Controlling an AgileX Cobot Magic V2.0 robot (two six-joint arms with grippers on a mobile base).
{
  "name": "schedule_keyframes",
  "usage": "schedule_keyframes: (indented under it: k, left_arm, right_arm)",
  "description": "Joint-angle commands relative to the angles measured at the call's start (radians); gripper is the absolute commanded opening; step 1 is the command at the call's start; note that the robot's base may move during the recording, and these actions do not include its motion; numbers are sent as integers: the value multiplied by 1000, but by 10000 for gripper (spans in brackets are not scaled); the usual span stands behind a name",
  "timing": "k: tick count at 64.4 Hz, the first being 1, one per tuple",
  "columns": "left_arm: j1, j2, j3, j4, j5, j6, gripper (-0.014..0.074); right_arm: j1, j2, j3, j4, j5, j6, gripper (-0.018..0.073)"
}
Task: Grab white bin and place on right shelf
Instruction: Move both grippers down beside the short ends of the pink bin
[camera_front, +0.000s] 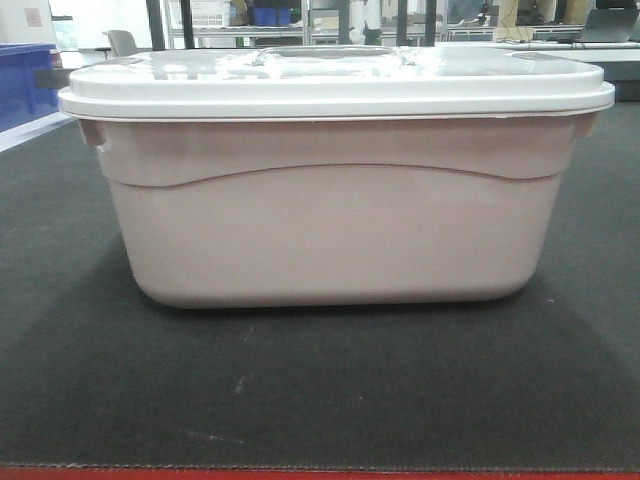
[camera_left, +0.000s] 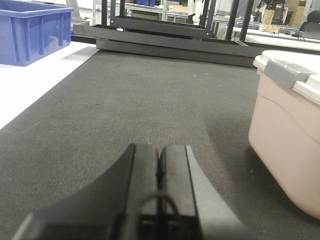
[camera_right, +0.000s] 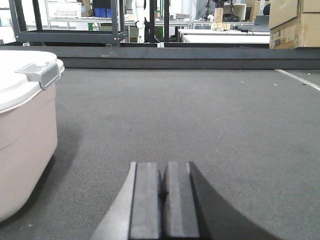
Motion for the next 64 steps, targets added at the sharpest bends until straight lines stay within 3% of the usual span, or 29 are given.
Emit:
schedule_keyframes:
  k: [1, 64]
  left_arm:
    - [-8, -5, 0, 0, -87, -2, -126]
    - [-8, -5, 0, 0, -94, -2, -126]
  right_arm:
    - [-5, -16, -3, -13, -91, -1, 61]
    - [-5, -16, -3, -13, -92, -1, 61]
